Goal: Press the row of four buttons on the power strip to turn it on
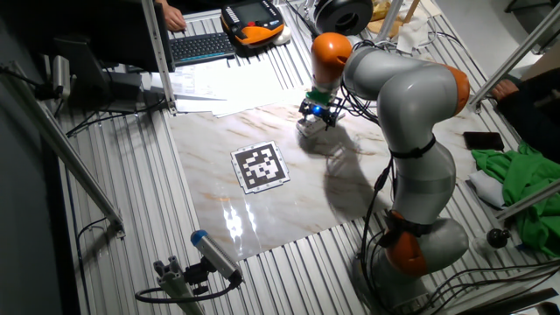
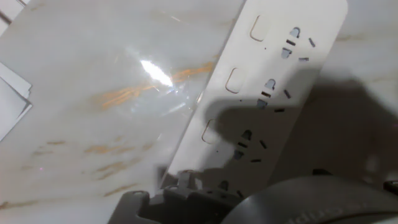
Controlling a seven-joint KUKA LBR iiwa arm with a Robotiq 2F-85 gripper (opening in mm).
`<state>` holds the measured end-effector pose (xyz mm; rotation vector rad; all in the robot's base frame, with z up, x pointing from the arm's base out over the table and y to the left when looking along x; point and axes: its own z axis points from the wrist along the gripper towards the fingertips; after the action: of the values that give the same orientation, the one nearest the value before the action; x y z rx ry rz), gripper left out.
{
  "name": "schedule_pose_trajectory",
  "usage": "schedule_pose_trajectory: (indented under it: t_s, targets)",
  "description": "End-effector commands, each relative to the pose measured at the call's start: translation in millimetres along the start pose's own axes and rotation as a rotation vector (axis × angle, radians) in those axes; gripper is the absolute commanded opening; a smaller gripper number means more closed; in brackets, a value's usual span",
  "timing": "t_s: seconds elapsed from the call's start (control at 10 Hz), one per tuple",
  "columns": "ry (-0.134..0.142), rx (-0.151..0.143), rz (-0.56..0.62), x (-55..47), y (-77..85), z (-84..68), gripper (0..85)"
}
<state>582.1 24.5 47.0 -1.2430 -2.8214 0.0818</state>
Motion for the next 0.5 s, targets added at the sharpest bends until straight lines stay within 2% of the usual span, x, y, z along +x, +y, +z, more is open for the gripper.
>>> schedule_pose_trajectory:
  t_s: [0.0, 0.4]
  targets:
    - [-0.001, 0.0, 0.0, -0.6, 0.0, 0.5, 85.0]
    - [0.001, -0.011, -0.008, -4.9, -4.2, 6.3, 85.0]
